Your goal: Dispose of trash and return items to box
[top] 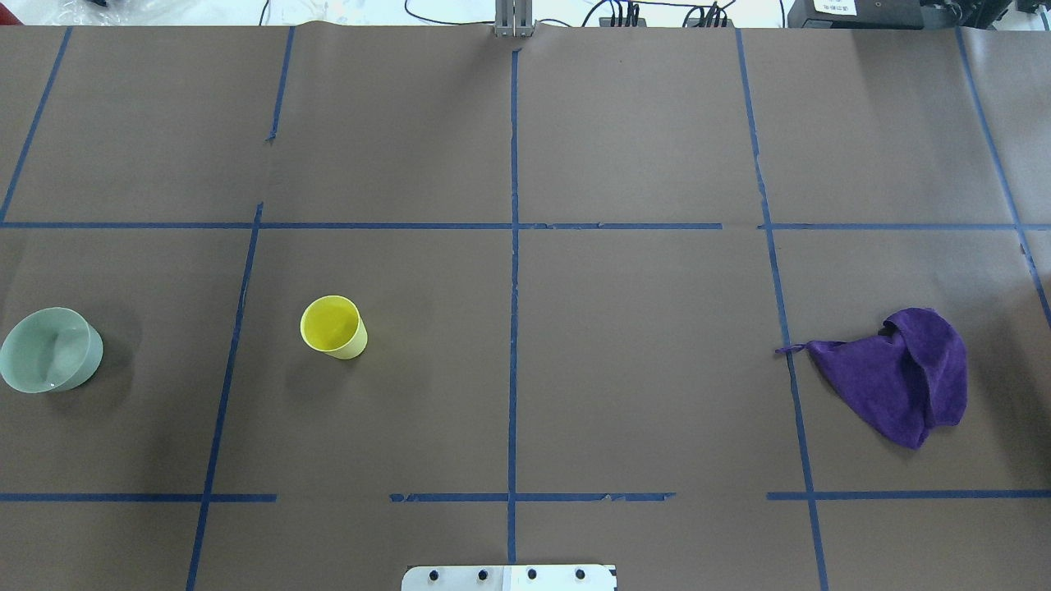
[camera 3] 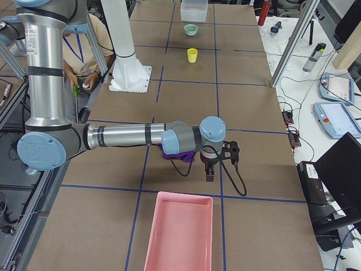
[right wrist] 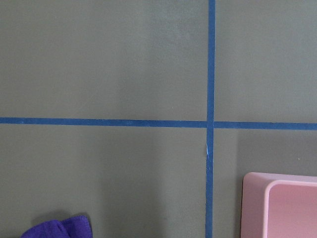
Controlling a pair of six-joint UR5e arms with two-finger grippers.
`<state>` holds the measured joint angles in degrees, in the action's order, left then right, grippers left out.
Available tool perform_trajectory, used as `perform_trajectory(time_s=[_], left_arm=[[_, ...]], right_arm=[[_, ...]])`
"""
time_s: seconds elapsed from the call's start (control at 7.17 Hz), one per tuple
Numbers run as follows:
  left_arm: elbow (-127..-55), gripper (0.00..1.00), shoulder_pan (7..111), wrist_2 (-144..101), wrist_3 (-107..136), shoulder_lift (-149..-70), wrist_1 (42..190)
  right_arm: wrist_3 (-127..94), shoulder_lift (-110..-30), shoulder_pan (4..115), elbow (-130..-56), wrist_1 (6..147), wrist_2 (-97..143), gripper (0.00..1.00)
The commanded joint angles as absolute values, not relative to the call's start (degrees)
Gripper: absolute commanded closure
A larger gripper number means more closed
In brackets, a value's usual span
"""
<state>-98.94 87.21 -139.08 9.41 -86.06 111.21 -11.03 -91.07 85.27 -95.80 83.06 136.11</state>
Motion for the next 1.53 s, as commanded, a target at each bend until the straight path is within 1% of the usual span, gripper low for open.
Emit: perform_trajectory(time_s=[0.0, 0.14, 0.28, 0.42, 0.7, 0.84, 0.98, 1.12, 1.26, 1.4], left_arm=[[-106.3, 0.00, 71.3, -135.6, 27.1, -85.9, 117.9], [-112.2, 0.00, 64.2, -130.3, 38.6, -86.0, 117.9], [-113.5, 0.00, 60.3, -129.8, 44.7, -87.8, 117.8], [-112.9, 0.00, 57.2, -129.8, 46.2, -92.2, 117.4], [-111.5, 0.00, 52.7, -129.7, 51.1, -100.4, 109.0], [-111.4, 0.00, 51.4, -129.6, 51.7, -101.6, 106.9], [-109.8, 0.00, 47.2, -128.6, 53.8, -103.0, 106.8], [-109.9, 0.00, 44.7, -121.6, 55.6, -103.6, 106.9], [-108.3, 0.00, 39.0, -114.4, 59.6, -105.3, 104.5], [-108.7, 0.00, 38.8, -113.6, 59.4, -105.3, 103.3]], right_arm=[[-11.2, -91.1, 84.1, -95.9, 83.1, 136.1, 0.00], [-11.2, -90.7, 83.6, -96.0, 83.1, 136.8, 0.00], [-11.2, -90.4, 82.7, -95.5, 83.1, 137.2, 0.00], [-11.2, -90.3, 81.9, -95.7, 83.0, 137.3, 0.00], [-11.2, -90.4, 81.5, -95.5, 82.5, 137.2, 0.00], [-11.2, -90.4, 81.3, -95.5, 81.4, 137.1, 0.00], [-11.4, -90.4, 81.3, -95.4, 81.0, 137.1, 0.00], [-11.5, -90.4, 81.3, -95.4, 81.0, 137.1, 0.00], [-11.5, -90.4, 81.3, -95.2, 80.9, 137.2, 0.00], [-11.5, -90.4, 81.2, -94.9, 80.9, 137.3, 0.00]])
